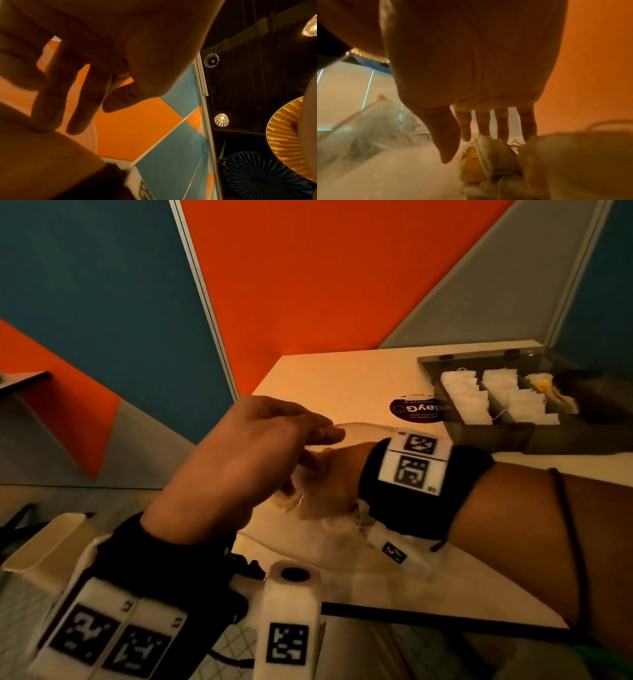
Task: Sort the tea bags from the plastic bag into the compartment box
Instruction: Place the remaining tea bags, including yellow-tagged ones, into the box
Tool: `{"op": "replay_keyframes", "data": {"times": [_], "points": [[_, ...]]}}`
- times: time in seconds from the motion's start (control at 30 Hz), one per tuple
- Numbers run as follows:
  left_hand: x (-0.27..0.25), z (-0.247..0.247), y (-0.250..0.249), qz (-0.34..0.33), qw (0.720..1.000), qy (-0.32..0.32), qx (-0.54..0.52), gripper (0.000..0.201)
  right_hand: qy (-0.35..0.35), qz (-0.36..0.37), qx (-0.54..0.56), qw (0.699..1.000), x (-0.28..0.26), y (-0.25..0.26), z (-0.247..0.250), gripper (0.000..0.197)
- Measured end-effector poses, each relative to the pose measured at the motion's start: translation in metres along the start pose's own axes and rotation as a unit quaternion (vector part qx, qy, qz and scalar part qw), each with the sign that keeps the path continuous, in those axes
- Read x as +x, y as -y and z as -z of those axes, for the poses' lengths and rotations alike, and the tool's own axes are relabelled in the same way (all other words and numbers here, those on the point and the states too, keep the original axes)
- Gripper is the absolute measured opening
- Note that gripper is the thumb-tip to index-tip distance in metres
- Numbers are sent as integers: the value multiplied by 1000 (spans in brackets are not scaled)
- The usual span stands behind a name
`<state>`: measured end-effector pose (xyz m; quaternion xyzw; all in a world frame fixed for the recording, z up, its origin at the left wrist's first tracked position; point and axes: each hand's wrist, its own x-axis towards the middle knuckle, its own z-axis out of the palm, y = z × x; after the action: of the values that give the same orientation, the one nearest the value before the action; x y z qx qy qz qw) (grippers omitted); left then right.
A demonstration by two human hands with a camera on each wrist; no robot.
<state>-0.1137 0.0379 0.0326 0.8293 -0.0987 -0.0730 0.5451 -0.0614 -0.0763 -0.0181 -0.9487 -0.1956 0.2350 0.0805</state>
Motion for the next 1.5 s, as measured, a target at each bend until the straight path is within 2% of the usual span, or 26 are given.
{"op": "replay_keyframes", "data": {"times": [0.13,0.27,0.57,0.7,0.77,0.9,0.93,1.0,1.13,1.2,1.27,1.37,1.43,1.5], "points": [[1,6,-6,5,1000,4,7,20,-11,2,-65,998,1,15,7,52],[1,17,-7,-8,1000,3,-8,17,-51,34,-69,996,8,22,3,61],[-6,19,-6,-10,1000,4,-19,13,-115,57,-29,991,10,22,-12,24],[-10,16,-4,-8,1000,4,-22,13,-114,61,-28,991,2,23,-8,23],[-11,14,-4,-11,1000,4,-20,13,-101,67,-29,992,-5,23,-7,5],[-11,11,-5,-13,1000,3,-18,11,-26,50,4,998,-10,25,-7,15],[-11,10,-5,-14,1000,3,-18,12,-16,55,4,998,-8,25,-8,25],[-10,10,-4,-14,1000,1,-17,11,-23,65,16,997,-4,25,-9,33],[-9,12,-1,-16,1000,-5,-13,11,-70,70,-1,995,-3,18,-5,24],[-11,11,1,-15,1000,-10,-10,11,-100,76,35,991,-9,13,0,22],[-14,9,2,-25,999,-19,-15,12,-131,91,72,985,-18,9,5,11],[-17,3,4,-60,997,-29,-48,17,-203,96,113,968,-28,-2,5,14],[-23,-4,7,-85,992,-38,-80,21,-251,79,159,952,-34,-12,0,16],[-31,-15,11,-111,990,-40,-73,20,-282,21,221,933,-45,-25,-6,15]]}}
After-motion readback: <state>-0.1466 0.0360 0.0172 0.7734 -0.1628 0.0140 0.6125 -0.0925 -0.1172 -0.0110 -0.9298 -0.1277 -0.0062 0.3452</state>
